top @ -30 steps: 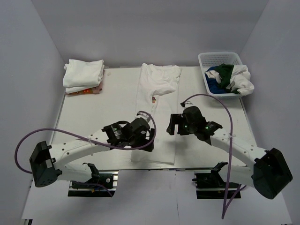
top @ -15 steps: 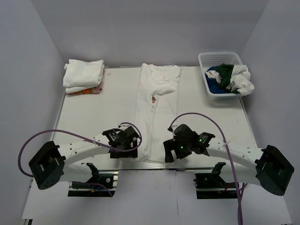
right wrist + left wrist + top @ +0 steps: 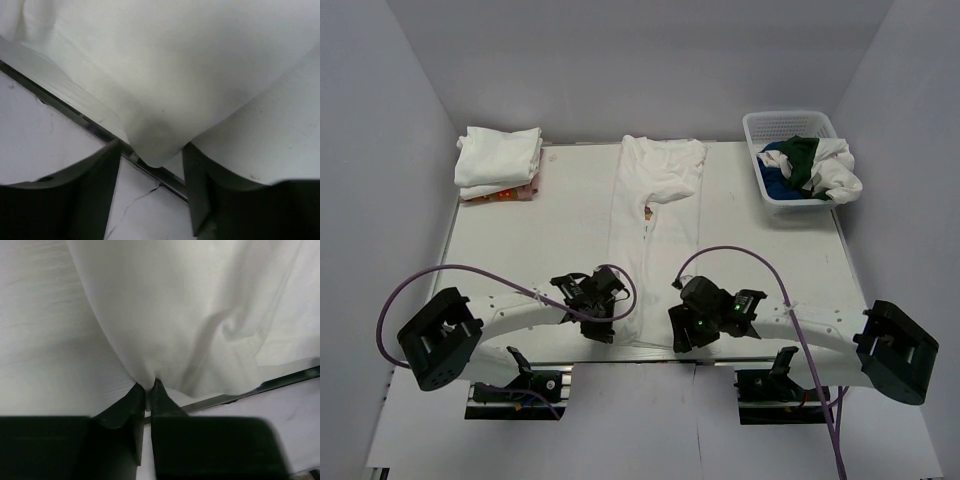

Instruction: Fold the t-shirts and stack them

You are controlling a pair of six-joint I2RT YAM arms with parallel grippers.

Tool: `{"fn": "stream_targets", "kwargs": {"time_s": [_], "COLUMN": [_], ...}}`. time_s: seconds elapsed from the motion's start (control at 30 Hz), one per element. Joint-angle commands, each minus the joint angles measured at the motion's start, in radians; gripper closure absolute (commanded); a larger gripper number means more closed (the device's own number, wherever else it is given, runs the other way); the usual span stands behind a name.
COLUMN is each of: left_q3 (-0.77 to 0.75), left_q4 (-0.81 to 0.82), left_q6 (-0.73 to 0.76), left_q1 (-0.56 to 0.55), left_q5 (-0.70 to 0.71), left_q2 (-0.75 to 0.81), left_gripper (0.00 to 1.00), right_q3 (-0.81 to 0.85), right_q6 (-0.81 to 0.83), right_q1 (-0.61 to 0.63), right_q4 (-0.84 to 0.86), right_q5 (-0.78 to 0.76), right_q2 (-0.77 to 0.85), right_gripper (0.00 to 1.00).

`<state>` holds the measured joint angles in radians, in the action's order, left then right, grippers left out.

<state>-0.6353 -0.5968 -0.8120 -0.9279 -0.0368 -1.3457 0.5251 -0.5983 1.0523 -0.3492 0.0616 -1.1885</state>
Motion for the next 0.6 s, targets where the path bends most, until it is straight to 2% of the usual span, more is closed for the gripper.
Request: {"fn": "stream_targets", "kwargs": {"time_s": [0.0, 0.03, 0.1, 0.13, 0.2, 0.37, 0.5, 0.57], "left_q3": [0.031, 0.016, -0.004, -0.004, -0.004, -0.139, -0.242, -0.309], "left_q4": [-0.001, -0.011, -0.032, -0.032, -0.032, -0.110, -0.121, -0.121], "left_q6": [0.031, 0.031, 0.040, 0.049, 0.050, 0.059, 0.080, 0.080], "left_q1": [0.000, 0.000, 0.000, 0.000, 0.000, 0.000, 0.011, 0.021], "left_q5": [-0.021, -0.021, -0.035, -0.035, -0.025, 0.058, 0.124, 0.204], "left_q2": [-0.035, -0.035, -0.026, -0.014, 0.023, 0.042, 0.025, -0.021], "left_gripper": [0.93, 0.96, 1.00, 1.00, 1.00, 1.00, 1.00, 1.00], "right_q3": [-0.013, -0.008, -0.005, -0.005, 0.006, 0.041, 0.090, 0.115], "right_q6": [-0.026, -0.023, -0.032, -0.040, -0.052, -0.047, -0.072, -0.078], "right_q1": [0.008, 0.009, 0.020, 0.018, 0.020, 0.015, 0.008, 0.002], "right_q4": [0.003, -0.002, -0.013, -0.013, -0.016, -0.031, -0.037, -0.034], "right_q5": [-0.034, -0.036, -0.052, -0.098, -0.138, -0.226, -0.406, -0.451], "right_q2": [-0.031, -0.034, -0.023, -0.019, 0.010, 0.066, 0.073, 0.044], "right_gripper": [0.49, 0.64, 0.80, 1.00, 1.00, 1.00, 1.00, 1.00]}}
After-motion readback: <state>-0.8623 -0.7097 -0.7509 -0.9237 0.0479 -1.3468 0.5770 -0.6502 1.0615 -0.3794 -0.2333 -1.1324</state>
